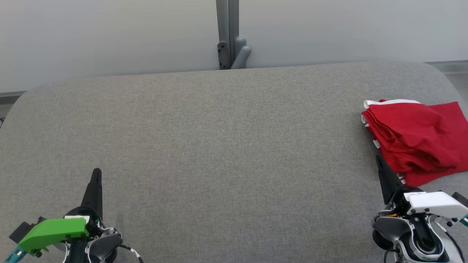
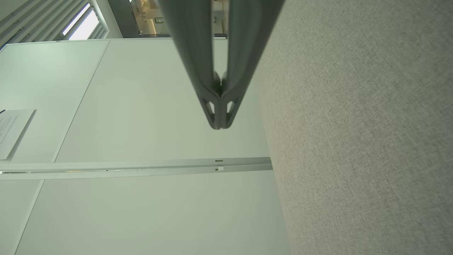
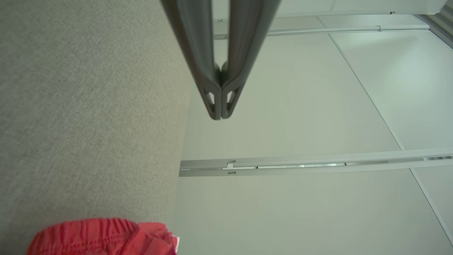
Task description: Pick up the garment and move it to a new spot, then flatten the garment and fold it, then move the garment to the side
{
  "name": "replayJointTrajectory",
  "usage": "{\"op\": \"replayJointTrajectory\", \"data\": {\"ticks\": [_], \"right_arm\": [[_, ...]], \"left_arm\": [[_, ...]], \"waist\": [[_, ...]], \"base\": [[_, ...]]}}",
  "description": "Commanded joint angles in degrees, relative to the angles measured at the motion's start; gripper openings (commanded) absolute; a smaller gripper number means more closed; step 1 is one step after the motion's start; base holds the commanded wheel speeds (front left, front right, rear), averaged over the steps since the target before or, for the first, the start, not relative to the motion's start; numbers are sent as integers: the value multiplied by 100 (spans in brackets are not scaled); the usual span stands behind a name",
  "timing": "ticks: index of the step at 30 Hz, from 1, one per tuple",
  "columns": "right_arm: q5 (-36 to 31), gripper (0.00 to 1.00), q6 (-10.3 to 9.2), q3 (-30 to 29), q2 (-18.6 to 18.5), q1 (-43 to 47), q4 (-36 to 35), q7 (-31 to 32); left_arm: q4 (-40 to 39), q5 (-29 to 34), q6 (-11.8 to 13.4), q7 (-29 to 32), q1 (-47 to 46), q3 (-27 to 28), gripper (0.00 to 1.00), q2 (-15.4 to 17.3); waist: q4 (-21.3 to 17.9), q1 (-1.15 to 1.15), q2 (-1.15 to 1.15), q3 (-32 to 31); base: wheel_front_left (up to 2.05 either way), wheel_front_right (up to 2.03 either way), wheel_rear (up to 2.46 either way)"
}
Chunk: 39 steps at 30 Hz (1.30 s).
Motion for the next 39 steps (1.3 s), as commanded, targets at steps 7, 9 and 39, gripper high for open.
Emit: {"op": "replayJointTrajectory", "data": {"ticks": [7,9,39], "right_arm": [[34,0,2,-6,-26,59,-25,14],[34,0,2,-6,-26,59,-25,14],[34,0,2,-6,-26,59,-25,13]], "left_arm": [[-12,-11,-34,1,-61,11,0,38],[-12,-11,-34,1,-61,11,0,38],[-12,-12,-34,1,-61,10,0,39]], "waist": [[0,0,0,0],[0,0,0,0],[0,0,0,0]], "base": [[0,0,0],[0,0,0],[0,0,0]]}}
